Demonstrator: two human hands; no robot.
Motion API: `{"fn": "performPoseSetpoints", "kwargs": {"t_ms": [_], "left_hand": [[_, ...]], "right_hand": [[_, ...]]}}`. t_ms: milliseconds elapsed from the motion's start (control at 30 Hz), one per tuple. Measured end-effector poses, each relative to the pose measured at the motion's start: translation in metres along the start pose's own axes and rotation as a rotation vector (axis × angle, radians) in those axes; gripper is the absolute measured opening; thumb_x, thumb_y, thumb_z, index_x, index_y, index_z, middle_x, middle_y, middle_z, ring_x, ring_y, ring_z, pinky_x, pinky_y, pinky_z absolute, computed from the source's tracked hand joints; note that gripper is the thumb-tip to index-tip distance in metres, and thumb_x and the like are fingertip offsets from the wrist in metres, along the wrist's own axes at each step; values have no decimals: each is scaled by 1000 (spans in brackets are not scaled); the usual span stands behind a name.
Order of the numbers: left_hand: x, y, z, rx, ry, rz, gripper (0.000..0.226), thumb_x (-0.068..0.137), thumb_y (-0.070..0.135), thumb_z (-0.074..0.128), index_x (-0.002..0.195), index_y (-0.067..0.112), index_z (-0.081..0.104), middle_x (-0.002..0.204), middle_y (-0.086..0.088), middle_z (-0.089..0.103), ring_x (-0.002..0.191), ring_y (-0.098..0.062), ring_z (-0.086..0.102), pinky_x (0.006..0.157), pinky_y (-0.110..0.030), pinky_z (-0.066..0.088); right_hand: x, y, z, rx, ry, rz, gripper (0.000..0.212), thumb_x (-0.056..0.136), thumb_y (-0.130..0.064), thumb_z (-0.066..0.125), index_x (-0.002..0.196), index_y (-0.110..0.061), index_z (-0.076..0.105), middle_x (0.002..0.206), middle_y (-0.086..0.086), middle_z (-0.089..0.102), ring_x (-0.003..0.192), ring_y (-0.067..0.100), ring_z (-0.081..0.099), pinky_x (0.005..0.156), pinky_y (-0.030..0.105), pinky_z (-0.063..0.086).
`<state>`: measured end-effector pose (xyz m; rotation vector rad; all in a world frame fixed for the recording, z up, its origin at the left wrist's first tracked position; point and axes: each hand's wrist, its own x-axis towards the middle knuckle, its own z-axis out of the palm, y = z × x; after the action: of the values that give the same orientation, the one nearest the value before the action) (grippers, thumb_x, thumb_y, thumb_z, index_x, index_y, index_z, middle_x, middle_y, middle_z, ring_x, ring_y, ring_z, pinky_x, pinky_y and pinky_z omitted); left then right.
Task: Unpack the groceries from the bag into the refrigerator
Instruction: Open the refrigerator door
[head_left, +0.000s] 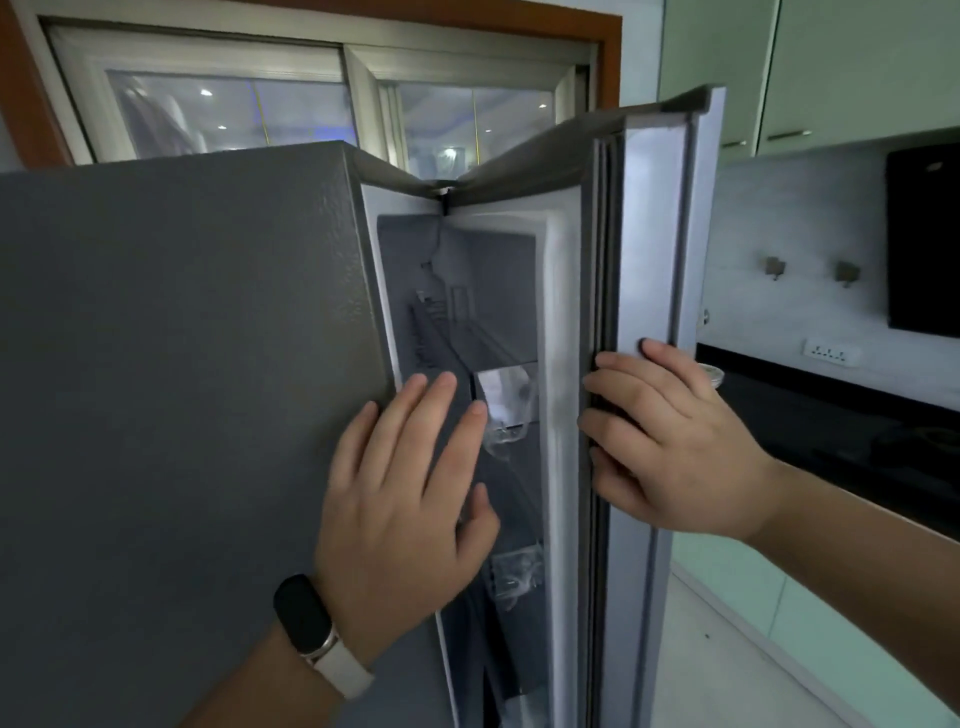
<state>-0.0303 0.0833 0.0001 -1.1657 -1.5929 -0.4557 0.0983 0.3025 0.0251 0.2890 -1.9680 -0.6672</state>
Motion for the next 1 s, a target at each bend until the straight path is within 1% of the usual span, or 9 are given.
{"fn": "performPoseSetpoints", "kwargs": {"t_ms": [100,200,333,400,467,567,767,900,1000], "left_hand": [[25,21,7,-66,-34,-11,52,81,23,62,130,6,61,140,-17,54,133,-34,48,106,-50,39],[45,37,22,-103,-94,-69,55,82,25,63,134,7,57,142,-15,52,134,-33,46,106,-45,38],[62,55,56,-181,-212,-114,62,87,32,61,144,11,46,150,-11,44,139,-29,40,108,-44,39],[73,66,78,-223,-286,-104,68,88,35,58,149,14,36,153,-11,40,141,-28,37,109,-48,40],[84,79,99,-251,-318,-96,70,88,34,57,149,14,31,152,-12,41,141,-29,36,108,-50,40],[98,103,124,-291,-280,-102,67,84,30,62,144,14,36,147,-12,46,139,-30,38,108,-48,40],[125,151,172,-292,-195,-120,60,86,27,62,141,12,43,145,-12,47,141,-29,36,114,-38,30],[146,182,207,-227,-133,-103,58,85,24,61,138,8,43,135,-19,54,132,-37,44,109,-45,39],[164,200,231,-192,-123,-103,55,84,23,62,134,5,48,127,-21,58,125,-40,49,105,-49,42]], "right_hand": [[-12,7,0,-6,6,56,28,80,-15,61,106,-6,67,128,16,50,126,35,48,115,51,26],[-26,18,1,-16,7,139,33,80,-16,60,112,-7,62,135,18,50,130,37,45,116,54,25],[-50,40,4,-42,-20,264,43,79,-15,63,121,-4,62,138,24,53,135,40,41,115,57,27],[-62,55,8,-50,-34,295,48,79,-16,61,126,-4,60,143,22,50,138,40,38,115,57,27],[-78,72,13,-52,-55,305,51,81,-17,58,131,-6,57,148,20,44,141,38,34,116,57,25],[-101,99,22,-56,-73,320,52,85,-20,55,135,-8,55,152,17,37,143,37,31,116,56,25],[-147,156,42,-62,-85,358,53,89,-22,51,140,-9,52,154,16,36,143,37,31,115,54,29],[-180,195,60,-38,-99,354,51,90,-21,46,139,-8,53,154,16,36,143,37,32,115,53,31],[-198,224,73,-17,-133,353,54,85,-19,52,138,-9,55,153,17,37,143,37,32,114,52,31]]}}
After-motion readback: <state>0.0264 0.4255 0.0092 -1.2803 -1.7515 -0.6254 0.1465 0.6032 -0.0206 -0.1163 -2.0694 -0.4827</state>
